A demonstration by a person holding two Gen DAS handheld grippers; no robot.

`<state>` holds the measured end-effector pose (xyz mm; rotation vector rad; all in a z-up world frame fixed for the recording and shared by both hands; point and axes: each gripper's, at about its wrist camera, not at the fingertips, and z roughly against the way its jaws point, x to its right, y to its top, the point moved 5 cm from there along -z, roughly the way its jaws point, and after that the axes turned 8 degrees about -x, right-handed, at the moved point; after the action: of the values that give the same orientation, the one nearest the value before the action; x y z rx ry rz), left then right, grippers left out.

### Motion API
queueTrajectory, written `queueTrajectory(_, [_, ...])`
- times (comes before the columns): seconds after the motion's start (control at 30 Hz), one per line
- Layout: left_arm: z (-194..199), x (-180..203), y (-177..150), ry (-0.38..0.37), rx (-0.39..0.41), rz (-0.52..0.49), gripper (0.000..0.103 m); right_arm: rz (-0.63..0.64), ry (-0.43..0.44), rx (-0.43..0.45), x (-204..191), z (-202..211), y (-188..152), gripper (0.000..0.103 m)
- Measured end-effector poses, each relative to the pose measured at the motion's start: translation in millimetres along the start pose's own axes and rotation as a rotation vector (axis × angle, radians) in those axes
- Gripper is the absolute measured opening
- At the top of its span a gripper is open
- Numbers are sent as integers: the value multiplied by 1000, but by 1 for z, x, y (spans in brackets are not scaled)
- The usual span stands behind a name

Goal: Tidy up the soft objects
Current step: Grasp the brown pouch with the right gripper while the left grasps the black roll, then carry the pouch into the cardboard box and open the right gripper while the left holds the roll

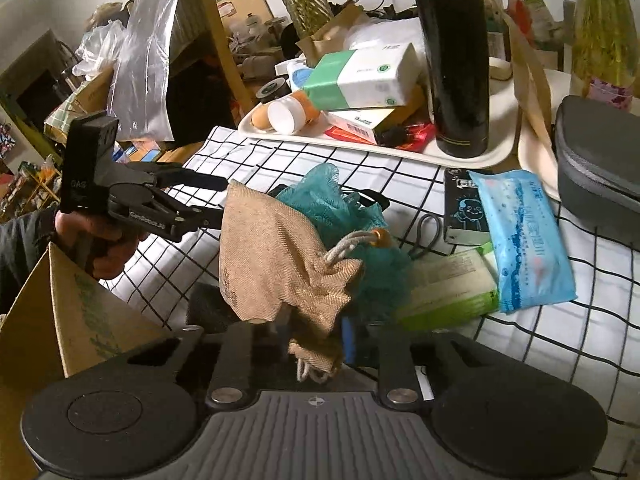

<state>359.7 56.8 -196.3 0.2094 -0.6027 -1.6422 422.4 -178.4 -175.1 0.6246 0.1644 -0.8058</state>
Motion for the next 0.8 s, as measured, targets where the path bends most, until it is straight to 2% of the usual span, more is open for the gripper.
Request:
queueTrajectory(0.1, [-6,-2,1,-19,-12,31,73,4,2,52,-2,17,3,16])
queueTrajectory(0.17, [-10,-1,1,-31,-27,45,60,12,13,101,-6,32,4,14])
queueTrajectory(0.4, [-23,-1,2,-64,-51,77,53,-5,56,267,-10,73,11,12])
queueTrajectory(0.47, [-24,0,3,-80,-49,77,42,-5,55,295,-10,80,12,12])
queueTrajectory(0.63, [-22,1,3,-51,-46,67,40,-24,16,322,-8,88,11,11])
queueTrajectory(0.8, [-7,-5,8,3,9,81,40,-48,-34,319,-4,90,6,11])
